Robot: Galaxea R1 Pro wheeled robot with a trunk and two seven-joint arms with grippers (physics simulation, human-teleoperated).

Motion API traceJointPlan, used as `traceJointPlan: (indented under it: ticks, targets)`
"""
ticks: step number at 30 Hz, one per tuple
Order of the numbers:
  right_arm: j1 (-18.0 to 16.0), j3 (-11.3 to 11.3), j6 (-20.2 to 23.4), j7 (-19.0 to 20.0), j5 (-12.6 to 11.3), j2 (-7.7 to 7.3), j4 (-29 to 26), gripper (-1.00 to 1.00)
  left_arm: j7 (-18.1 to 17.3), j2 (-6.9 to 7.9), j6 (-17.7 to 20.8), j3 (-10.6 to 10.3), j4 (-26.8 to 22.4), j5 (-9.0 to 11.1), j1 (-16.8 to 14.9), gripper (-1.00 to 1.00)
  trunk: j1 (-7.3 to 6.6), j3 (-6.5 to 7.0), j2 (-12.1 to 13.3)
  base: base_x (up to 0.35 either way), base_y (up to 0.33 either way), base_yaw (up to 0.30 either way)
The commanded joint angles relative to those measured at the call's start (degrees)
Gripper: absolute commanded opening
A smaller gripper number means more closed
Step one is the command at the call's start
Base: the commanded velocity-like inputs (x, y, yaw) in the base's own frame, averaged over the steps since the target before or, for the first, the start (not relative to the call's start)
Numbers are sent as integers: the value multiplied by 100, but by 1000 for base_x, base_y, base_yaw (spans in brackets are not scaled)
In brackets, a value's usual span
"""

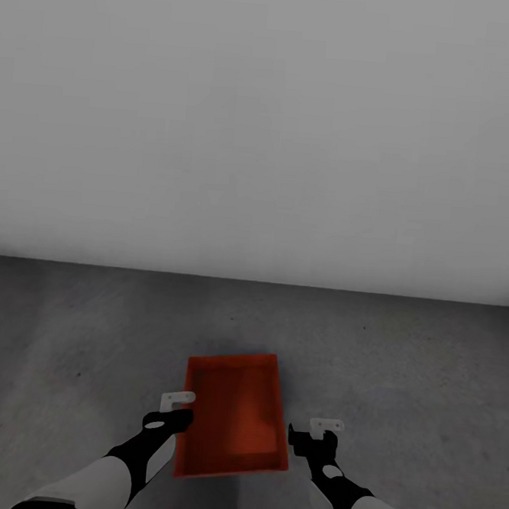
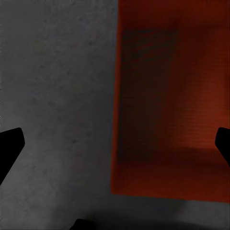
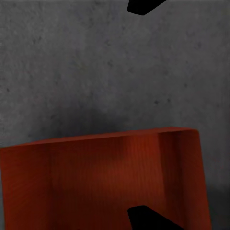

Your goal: Move the two storage containers from the living room to the garage. In the garage, place one container on the floor and stack the other container on top of it (either order is fine).

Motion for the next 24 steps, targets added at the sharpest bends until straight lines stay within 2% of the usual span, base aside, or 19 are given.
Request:
traceJointPlan:
  ticks: [1, 24]
  targets:
    - [-3, 51, -20, -14, -58, 1, 6, 100, 11, -2, -7, 3, -2, 48, -1, 100, -23, 15, 39, 0, 0, 0]
    - [-3, 51, -20, -14, -58, 1, 6, 100, 11, -2, -5, 3, -9, 48, -2, 100, -528, 428, 962, 0, 0, 0]
